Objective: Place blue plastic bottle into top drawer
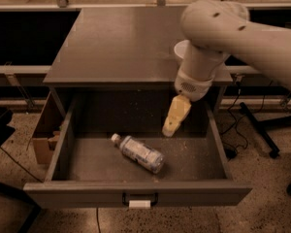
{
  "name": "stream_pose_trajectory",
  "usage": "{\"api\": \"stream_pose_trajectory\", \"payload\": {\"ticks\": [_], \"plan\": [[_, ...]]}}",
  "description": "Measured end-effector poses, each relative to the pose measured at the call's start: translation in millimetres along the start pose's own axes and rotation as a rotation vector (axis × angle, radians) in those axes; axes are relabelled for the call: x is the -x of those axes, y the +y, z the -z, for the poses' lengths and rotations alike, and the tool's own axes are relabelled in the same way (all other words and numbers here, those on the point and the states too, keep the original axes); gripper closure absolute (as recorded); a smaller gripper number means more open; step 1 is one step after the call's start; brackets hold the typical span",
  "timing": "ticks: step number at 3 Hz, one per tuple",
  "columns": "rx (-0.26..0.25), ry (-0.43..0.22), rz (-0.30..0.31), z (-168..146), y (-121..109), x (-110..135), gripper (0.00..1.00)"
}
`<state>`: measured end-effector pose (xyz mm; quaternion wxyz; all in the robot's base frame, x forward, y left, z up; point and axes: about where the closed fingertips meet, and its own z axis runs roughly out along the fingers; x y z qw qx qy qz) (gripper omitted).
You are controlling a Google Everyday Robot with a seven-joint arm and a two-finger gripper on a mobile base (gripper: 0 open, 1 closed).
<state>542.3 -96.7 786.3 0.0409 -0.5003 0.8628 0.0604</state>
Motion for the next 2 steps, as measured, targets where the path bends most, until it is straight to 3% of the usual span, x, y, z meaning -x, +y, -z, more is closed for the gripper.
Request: {"api": "stream_pose_trajectory", "payload": {"ticks": [1,2], "plan": [[-0.029,-0.116,-0.105,56,-37,-54,0.0],[-0.087,-0.155,-0.172,103,-39,-87,0.0]]}}
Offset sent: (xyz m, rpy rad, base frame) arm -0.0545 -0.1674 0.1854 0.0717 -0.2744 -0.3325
